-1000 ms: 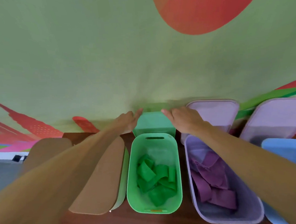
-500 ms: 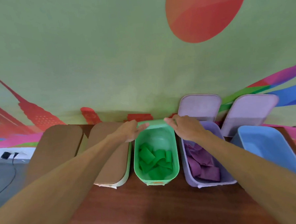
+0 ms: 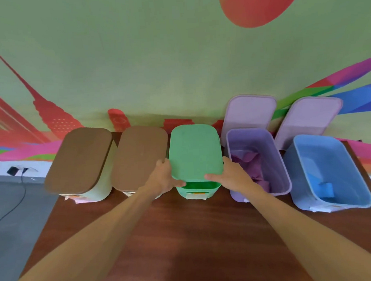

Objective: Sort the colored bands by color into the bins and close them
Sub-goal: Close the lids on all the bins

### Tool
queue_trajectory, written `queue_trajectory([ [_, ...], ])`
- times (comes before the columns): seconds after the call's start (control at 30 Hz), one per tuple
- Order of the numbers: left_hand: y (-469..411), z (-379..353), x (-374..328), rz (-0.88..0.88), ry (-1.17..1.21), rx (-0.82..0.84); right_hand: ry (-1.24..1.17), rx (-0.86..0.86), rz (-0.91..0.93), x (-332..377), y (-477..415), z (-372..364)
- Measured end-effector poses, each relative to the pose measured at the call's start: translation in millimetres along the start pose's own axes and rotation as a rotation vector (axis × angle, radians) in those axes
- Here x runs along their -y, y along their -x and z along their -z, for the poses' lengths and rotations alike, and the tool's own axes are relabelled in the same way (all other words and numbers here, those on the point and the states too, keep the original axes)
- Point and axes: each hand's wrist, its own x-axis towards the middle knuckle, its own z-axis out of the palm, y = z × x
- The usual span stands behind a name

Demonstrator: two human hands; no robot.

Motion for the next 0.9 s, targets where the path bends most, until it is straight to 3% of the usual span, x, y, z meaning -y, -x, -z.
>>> queue_trajectory([
  [0.4, 18.4, -25.7, -6.5, 0.069, -0.028, -0.075, 0.012, -0.052, -0.019, -25.2, 4.7, -25.8],
  [0.9, 16.5, -5.7, -12.1, 0.055, -0.208, 0.073, 0.077, -0.017, -0.048, -19.4, 9.8, -12.5],
])
